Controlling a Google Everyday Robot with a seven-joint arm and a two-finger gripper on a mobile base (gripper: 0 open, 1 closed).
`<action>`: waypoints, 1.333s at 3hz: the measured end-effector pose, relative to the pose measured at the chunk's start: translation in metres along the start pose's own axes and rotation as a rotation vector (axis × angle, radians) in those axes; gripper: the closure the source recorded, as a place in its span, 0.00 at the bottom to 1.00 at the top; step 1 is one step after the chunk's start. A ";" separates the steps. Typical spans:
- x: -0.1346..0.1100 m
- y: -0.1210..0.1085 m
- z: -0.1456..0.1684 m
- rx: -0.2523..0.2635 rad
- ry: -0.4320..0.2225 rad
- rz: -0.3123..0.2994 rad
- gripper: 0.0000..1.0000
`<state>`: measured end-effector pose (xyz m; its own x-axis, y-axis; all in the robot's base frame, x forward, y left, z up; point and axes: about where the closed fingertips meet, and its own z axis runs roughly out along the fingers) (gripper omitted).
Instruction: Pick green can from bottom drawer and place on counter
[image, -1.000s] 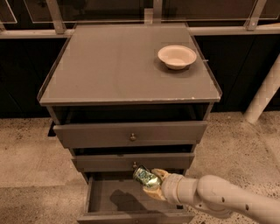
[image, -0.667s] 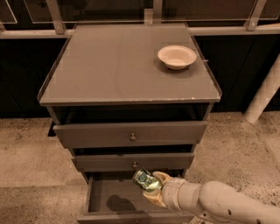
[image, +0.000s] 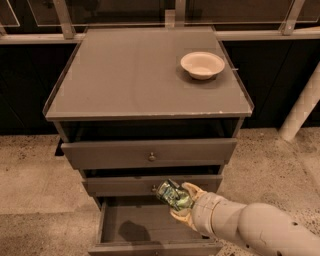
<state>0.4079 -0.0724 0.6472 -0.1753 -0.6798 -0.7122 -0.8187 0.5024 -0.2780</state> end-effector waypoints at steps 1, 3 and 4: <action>0.001 -0.005 0.000 -0.029 -0.039 -0.005 1.00; -0.057 -0.068 -0.074 0.002 -0.104 -0.171 1.00; -0.086 -0.096 -0.102 -0.013 -0.092 -0.240 1.00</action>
Offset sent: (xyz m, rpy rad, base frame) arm 0.0331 -0.0569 0.1410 0.0266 -0.2106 0.1797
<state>0.4454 -0.1163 0.8007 0.0751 -0.7267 -0.6829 -0.8378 0.3255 -0.4384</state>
